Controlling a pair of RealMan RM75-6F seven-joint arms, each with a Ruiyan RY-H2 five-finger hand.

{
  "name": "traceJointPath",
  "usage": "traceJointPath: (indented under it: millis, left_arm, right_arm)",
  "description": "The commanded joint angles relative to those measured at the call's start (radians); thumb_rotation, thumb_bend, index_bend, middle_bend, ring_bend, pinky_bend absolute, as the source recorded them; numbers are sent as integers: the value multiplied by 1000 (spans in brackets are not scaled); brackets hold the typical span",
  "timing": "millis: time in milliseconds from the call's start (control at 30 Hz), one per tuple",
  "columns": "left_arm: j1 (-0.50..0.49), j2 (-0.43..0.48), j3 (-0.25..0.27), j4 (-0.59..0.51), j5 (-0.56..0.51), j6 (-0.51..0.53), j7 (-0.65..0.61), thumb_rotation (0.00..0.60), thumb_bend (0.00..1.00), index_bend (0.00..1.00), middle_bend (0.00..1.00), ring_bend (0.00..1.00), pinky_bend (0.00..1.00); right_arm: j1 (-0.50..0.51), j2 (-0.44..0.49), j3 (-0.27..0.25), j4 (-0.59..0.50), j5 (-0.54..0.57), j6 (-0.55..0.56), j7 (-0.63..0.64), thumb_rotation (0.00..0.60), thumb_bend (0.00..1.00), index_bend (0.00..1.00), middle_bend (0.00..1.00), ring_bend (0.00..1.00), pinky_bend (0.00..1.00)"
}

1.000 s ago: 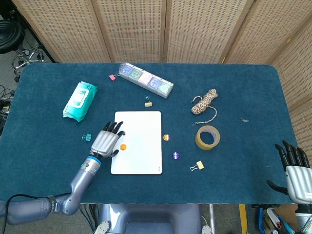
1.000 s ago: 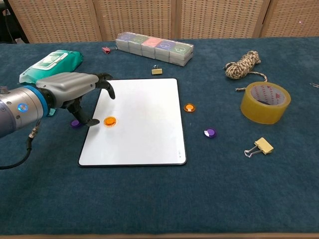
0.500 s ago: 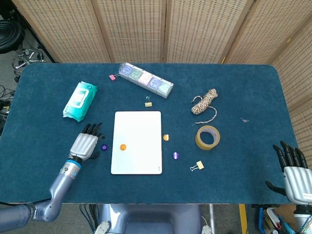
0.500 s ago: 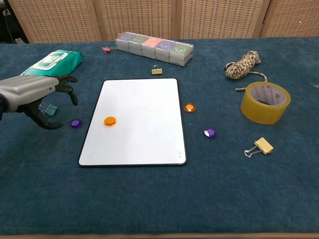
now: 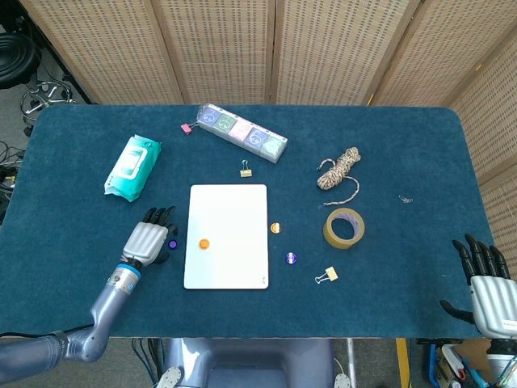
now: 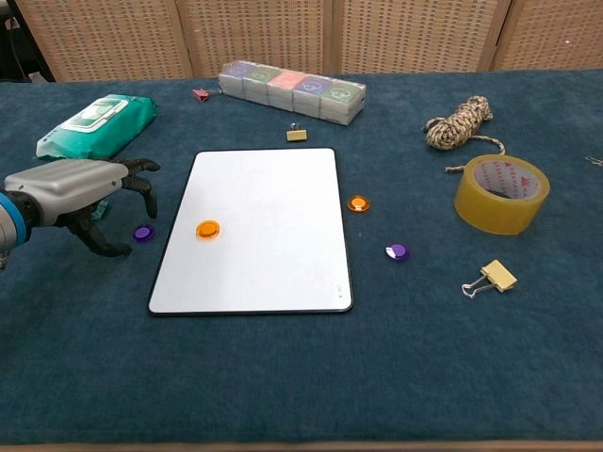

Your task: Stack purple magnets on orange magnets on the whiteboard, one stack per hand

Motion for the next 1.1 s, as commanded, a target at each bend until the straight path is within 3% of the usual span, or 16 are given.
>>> traceJointPath:
  millis: [33, 367, 733, 1100]
  left_arm:
    - [-6, -26, -13, 20, -19, -1, 13, 600, 280, 393, 0, 0, 0]
    - [-5, -37, -14, 33, -24, -8, 15, 600, 280, 409, 0, 0, 0]
    - [-2, -40, -14, 40, -22, -10, 16, 600, 289, 560, 0, 0, 0]
    - [4, -38, -12, 26, -4, 3, 12, 600, 290, 590, 0, 0, 0]
  right_arm:
    - [1, 0, -1, 2, 2, -3, -1, 600, 0, 0, 0, 0, 0]
    - [3, -3, -2, 3, 4, -6, -4, 600, 0, 0, 0, 0, 0]
    - [2, -3, -1, 2, 4, -3, -2, 600, 0, 0, 0, 0, 0]
    - [1, -1, 0, 3, 4, -1, 2, 600, 0, 0, 0, 0, 0]
